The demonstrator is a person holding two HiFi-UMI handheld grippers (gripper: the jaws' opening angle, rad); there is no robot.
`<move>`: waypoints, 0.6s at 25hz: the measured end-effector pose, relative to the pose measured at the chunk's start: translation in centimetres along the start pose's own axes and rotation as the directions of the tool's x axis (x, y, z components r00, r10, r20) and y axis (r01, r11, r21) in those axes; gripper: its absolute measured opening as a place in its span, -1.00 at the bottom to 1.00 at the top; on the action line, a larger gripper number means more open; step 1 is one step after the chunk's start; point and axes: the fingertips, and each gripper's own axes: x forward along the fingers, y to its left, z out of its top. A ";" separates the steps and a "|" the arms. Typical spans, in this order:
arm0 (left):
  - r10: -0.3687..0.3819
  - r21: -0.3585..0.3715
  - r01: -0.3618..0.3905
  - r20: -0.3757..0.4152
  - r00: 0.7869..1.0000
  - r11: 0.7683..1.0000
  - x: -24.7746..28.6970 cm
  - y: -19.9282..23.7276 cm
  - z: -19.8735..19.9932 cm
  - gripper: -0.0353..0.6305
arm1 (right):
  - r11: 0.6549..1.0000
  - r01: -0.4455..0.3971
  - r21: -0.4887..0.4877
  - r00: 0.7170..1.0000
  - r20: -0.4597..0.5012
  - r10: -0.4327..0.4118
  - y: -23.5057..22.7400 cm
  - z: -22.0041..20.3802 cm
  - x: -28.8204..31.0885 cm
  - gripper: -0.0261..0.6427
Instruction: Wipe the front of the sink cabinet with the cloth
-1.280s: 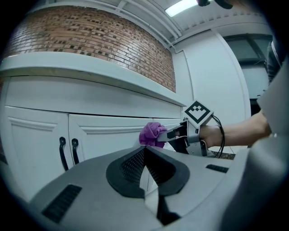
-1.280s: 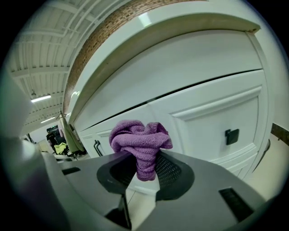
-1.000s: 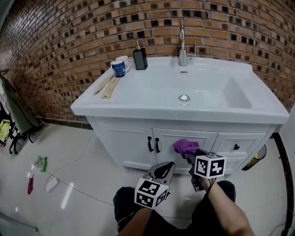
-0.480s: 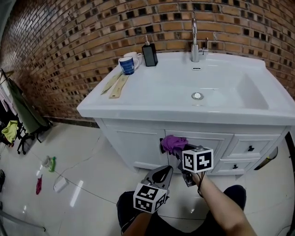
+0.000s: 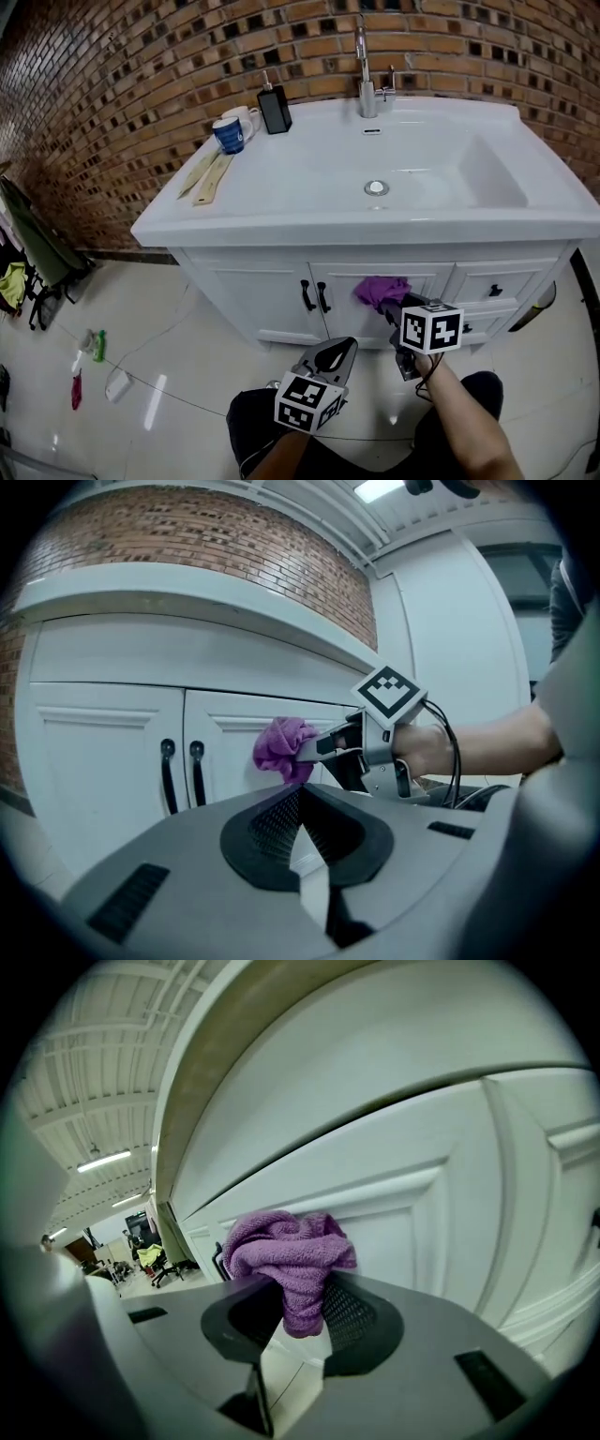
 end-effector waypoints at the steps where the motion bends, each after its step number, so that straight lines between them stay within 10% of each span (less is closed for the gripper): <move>1: -0.010 0.003 0.010 0.000 1.000 1.000 0.4 -0.5 0.1 -0.88 | 1.000 0.016 0.007 1.000 0.005 -0.016 -1.0 0.1 -0.7 -0.58; 15: -0.084 0.034 0.084 -0.005 0.996 0.996 3.3 -6.2 1.1 -0.88 | 0.985 0.150 0.088 0.985 0.068 -0.157 -10.0 0.2 -8.9 -0.58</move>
